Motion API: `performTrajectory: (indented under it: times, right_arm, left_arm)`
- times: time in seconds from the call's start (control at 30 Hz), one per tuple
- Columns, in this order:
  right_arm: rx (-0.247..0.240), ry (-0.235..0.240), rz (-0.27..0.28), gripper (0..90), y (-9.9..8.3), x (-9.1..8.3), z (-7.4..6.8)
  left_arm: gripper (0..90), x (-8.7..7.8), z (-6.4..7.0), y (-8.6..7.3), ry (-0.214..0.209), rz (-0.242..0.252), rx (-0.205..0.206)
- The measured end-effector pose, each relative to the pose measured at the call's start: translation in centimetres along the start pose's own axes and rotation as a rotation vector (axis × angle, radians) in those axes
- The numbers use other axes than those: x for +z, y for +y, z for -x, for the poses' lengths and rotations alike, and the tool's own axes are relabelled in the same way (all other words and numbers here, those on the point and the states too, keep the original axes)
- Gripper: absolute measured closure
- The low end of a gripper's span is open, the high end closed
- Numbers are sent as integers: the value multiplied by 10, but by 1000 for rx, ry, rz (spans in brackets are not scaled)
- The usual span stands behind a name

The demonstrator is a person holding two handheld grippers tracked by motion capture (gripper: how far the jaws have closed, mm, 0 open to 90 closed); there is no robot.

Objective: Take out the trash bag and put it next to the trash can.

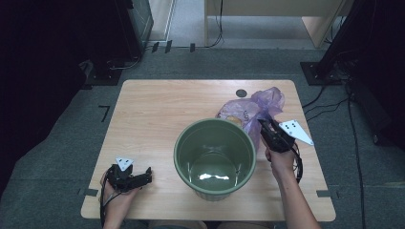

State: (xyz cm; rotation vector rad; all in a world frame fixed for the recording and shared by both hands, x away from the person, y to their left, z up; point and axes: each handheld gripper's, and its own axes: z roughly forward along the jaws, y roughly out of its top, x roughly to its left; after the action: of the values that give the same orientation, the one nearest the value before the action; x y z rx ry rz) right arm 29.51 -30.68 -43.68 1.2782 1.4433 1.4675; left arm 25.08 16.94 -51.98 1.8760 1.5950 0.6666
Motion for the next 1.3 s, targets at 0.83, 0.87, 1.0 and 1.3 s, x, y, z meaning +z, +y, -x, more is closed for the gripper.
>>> performTrajectory:
  times: [0.83, 0.87, 1.0, 1.3]
  right_arm:
    - [-49, -99, -197, 900, -50, -49, 14]
    - [-48, -97, -202, 900, -51, -45, 12]
    - [10, -74, -209, 900, -52, -24, 1]
    - [78, 44, -236, 856, -40, 28, -25]
  left_arm:
    - [0, 0, 1, 0, -1, 0, 0]
    - [0, 0, 0, 0, -1, 0, 0]
    - [0, 0, 0, 0, -1, 0, 1]
    - [0, 0, 0, 0, -1, -1, 1]
